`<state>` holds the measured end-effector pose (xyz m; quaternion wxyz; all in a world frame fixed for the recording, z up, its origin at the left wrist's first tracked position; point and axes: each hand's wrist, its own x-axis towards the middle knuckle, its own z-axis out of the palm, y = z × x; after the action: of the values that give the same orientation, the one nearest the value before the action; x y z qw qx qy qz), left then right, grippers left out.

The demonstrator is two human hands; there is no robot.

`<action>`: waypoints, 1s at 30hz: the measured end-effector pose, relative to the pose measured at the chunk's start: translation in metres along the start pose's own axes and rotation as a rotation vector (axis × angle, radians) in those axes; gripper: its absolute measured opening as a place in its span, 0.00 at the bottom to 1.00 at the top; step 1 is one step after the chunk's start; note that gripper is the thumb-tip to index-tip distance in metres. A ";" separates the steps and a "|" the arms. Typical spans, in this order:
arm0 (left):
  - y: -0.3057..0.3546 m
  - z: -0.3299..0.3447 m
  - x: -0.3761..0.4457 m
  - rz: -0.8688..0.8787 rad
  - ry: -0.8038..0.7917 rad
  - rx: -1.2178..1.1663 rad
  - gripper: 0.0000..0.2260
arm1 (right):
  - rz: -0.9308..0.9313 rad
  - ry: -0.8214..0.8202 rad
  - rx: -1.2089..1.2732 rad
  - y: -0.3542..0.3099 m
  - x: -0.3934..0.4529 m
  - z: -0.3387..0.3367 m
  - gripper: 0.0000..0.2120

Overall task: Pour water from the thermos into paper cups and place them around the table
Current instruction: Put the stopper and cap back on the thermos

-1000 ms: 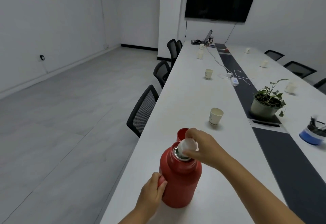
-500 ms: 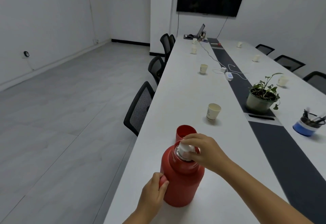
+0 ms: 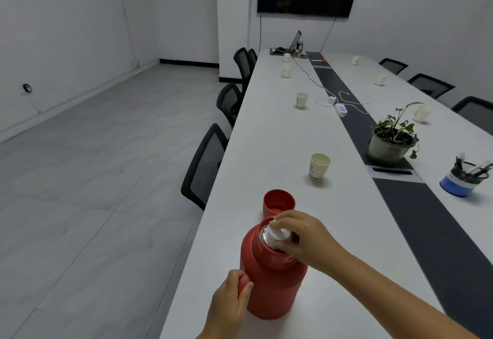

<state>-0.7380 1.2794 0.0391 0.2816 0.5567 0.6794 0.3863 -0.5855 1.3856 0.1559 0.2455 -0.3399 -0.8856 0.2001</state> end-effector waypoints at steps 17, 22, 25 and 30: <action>-0.012 -0.018 0.012 -0.020 0.056 0.010 0.15 | 1.047 0.017 0.319 0.140 0.059 0.077 0.25; -0.015 -0.018 0.012 0.005 0.062 0.018 0.16 | 1.144 0.118 0.456 0.152 0.072 0.094 0.07; -0.014 -0.019 0.012 0.009 0.061 0.023 0.15 | 1.141 0.158 0.538 0.152 0.069 0.086 0.08; -0.010 -0.033 0.012 -0.094 -0.151 -0.071 0.09 | 0.943 0.227 0.576 0.128 0.052 0.034 0.09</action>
<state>-0.7727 1.2838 0.0489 0.3696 0.5413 0.6675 0.3533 -0.5743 1.5044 0.0773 0.3060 -0.6375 -0.5157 0.4838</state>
